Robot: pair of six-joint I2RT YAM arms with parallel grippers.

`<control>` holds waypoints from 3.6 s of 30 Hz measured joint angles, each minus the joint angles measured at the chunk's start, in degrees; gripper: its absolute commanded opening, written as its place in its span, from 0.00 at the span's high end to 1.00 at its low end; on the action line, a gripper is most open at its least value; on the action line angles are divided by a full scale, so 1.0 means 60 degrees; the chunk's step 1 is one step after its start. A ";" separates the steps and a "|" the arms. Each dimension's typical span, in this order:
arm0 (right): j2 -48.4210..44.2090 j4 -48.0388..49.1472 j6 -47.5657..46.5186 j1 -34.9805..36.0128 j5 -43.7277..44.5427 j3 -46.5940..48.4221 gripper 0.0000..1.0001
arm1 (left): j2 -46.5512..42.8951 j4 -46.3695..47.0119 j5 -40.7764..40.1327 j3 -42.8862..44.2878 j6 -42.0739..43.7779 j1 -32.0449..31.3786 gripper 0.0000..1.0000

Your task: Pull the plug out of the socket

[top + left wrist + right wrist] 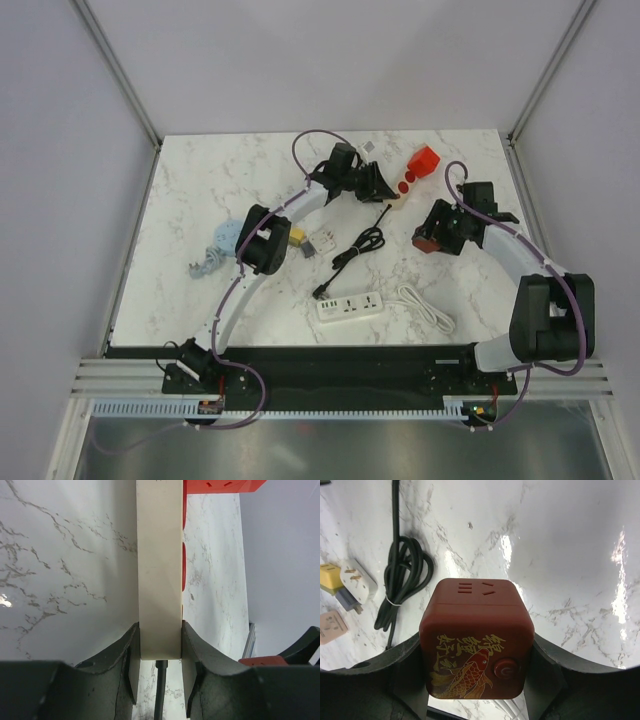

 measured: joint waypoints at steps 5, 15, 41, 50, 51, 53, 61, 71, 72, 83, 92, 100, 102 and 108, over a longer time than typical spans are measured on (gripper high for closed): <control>0.0004 -0.0029 -0.0055 0.0000 -0.0098 -0.0419 0.45 | 0.0000 0.0124 0.0219 -0.0080 0.0015 -0.0018 0.98; 0.0004 -0.0007 -0.0127 0.0000 -0.0069 -0.0499 0.23 | 0.0000 0.0127 0.0306 -0.0095 0.0047 -0.0040 0.98; 0.5027 0.0441 0.0987 0.0000 0.2707 0.6586 0.02 | -0.0004 0.0259 0.0619 -0.0200 0.0346 -0.0193 0.98; 0.6091 0.0066 0.1239 0.0000 0.3315 0.7125 0.05 | -0.0004 0.0339 0.0754 -0.0251 0.0382 -0.0280 0.98; 0.6182 0.0062 0.1239 -0.0033 0.3359 0.7242 0.08 | -0.0004 0.0339 0.0758 -0.0251 0.0390 -0.0284 0.98; 0.6430 0.0069 0.1268 -0.0106 0.3355 0.7501 0.14 | -0.0004 0.0335 0.0761 -0.0255 0.0412 -0.0288 0.98; 0.7063 0.0379 0.1566 -0.0484 0.2823 0.7912 0.74 | -0.0033 0.0390 0.0732 -0.0306 0.0506 -0.0313 0.73; 0.6502 0.1552 0.1763 -0.0554 0.2382 0.6626 1.00 | -0.0033 0.0433 0.0747 0.0135 0.0612 -0.0324 0.32; 0.6371 0.1668 0.1818 -0.0561 0.2317 0.6393 1.00 | -0.0026 0.0477 0.0747 0.0197 0.0612 -0.0324 0.32; 0.5519 0.1927 0.2142 -0.0466 0.1800 0.5104 1.00 | 0.0565 0.0838 0.0747 0.0885 0.0412 -0.0335 0.34; 0.5300 0.1687 0.2255 -0.0160 0.1599 0.4987 1.00 | 0.0874 0.0783 0.0725 0.1147 0.0197 -0.0412 0.57; 0.5005 0.1869 0.2142 -0.0040 0.1763 0.4801 1.00 | 0.0976 0.0477 0.0499 0.1468 -0.0215 -0.0419 0.98; 0.4761 0.2291 0.1847 0.0186 0.2331 0.4419 1.00 | 0.0976 0.0284 0.0470 0.1486 -0.0211 -0.0426 0.98; 0.4095 0.2557 0.1027 0.0896 0.4175 0.4080 1.00 | 0.0874 0.0036 0.0565 0.1603 -0.0189 -0.0459 0.98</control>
